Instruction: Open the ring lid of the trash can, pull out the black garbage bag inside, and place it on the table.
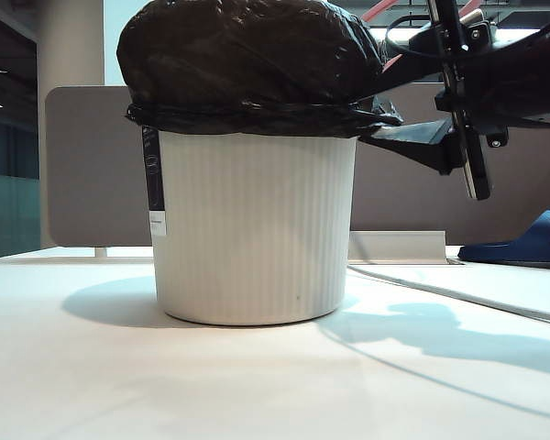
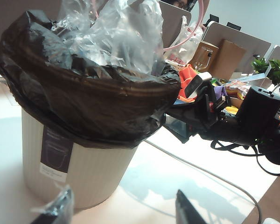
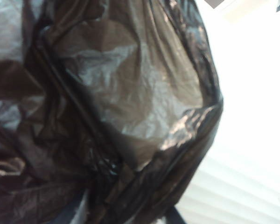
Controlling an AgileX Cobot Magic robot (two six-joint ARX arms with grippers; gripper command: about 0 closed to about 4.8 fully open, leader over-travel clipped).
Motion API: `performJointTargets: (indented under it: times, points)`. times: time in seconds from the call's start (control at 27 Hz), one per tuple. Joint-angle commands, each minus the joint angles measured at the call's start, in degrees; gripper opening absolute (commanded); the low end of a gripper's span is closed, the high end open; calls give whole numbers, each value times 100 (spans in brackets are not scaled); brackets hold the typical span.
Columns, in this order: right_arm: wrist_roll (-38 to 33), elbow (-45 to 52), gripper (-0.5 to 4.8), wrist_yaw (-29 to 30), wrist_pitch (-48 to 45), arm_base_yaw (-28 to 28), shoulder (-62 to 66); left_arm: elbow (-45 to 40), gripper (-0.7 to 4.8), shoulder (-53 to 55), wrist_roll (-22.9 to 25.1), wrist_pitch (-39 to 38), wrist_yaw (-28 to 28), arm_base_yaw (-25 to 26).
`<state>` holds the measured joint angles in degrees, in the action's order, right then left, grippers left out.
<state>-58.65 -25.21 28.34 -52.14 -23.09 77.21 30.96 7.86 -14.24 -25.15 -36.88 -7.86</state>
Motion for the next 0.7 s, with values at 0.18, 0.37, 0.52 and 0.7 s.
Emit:
performJointTargets:
  times: [0.18,0.37,0.52,0.7]
  points:
    - [-4,-11,118,31,-127,0,17,-7,279,-2,9,42,-35,0]
    - [-4,-11,74,35,-131,0,17,-7,278,-2,7,39,-37,0]
    - [-4,-11,-3,131,-144,0,17,-7,278,-2,7,39,-37,0]
    - [-7,-11,-4,278,-173,0,17,-7,279,-2,7,39,-37,0]
